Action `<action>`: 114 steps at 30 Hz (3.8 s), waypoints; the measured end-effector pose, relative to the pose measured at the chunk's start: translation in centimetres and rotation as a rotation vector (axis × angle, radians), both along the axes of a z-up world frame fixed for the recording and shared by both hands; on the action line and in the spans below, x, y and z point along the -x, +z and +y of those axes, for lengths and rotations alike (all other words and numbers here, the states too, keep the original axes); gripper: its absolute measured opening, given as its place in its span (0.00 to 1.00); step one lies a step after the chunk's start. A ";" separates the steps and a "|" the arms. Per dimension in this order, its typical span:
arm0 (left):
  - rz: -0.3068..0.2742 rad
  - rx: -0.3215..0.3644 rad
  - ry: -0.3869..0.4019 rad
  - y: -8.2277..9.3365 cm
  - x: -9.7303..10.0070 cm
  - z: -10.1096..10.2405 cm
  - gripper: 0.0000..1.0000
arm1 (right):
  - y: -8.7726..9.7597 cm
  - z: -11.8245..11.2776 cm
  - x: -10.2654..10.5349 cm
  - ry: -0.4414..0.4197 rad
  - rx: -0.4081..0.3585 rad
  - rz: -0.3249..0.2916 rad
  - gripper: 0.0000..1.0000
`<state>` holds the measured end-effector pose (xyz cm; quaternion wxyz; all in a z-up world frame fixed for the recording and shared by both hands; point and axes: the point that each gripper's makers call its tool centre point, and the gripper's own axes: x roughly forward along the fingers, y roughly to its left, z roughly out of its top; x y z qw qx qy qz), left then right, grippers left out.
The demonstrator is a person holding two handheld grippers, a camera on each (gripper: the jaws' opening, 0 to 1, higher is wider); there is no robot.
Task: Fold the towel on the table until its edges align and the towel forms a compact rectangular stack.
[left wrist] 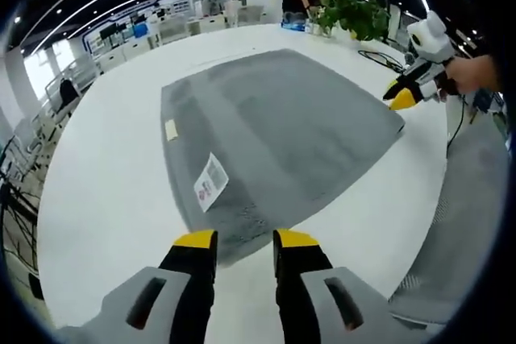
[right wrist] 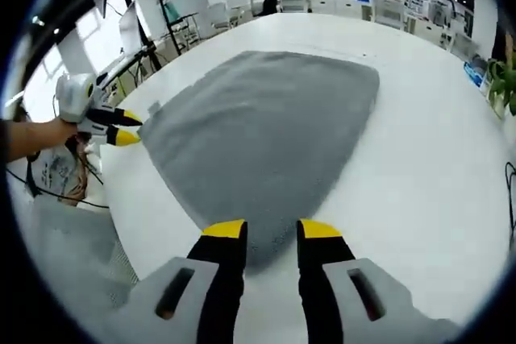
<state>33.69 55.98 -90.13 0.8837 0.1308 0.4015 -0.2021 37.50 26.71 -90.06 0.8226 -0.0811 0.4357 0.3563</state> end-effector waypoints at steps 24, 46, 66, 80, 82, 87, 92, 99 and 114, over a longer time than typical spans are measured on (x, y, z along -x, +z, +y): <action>0.098 0.004 0.044 -1.3 1.0 -0.6 0.23 | -2.0 -0.3 3.7 0.141 0.139 0.006 0.10; 0.126 -0.015 0.076 -1.3 4.4 -1.5 0.22 | -1.7 -1.2 7.0 0.243 0.102 0.041 0.04; 0.041 -0.070 0.065 1.6 3.6 -5.4 0.27 | 0.9 -1.1 6.7 0.343 -0.032 0.024 0.25; -0.004 -0.054 0.046 3.1 2.7 -10.0 0.27 | 2.5 -4.3 3.1 0.340 -0.058 -0.039 0.29; -0.005 -0.049 0.053 3.2 2.7 -10.4 0.27 | 2.5 -4.7 2.6 0.339 -0.059 -0.054 0.32; -0.013 -0.044 0.054 3.8 2.8 -12.2 0.27 | 3.0 -5.5 1.3 0.317 -0.090 -0.065 0.33; -0.020 -0.038 0.061 3.9 2.5 -14.0 0.27 | 3.8 -6.1 0.4 0.321 -0.108 -0.084 0.34; -0.046 -0.011 0.058 4.6 2.5 -18.1 0.27 | 4.9 -6.9 -1.1 0.380 -0.107 -0.122 0.34; -0.084 0.036 0.039 5.3 2.2 -25.2 0.27 | 8.4 -8.3 -4.8 0.411 -0.137 -0.199 0.34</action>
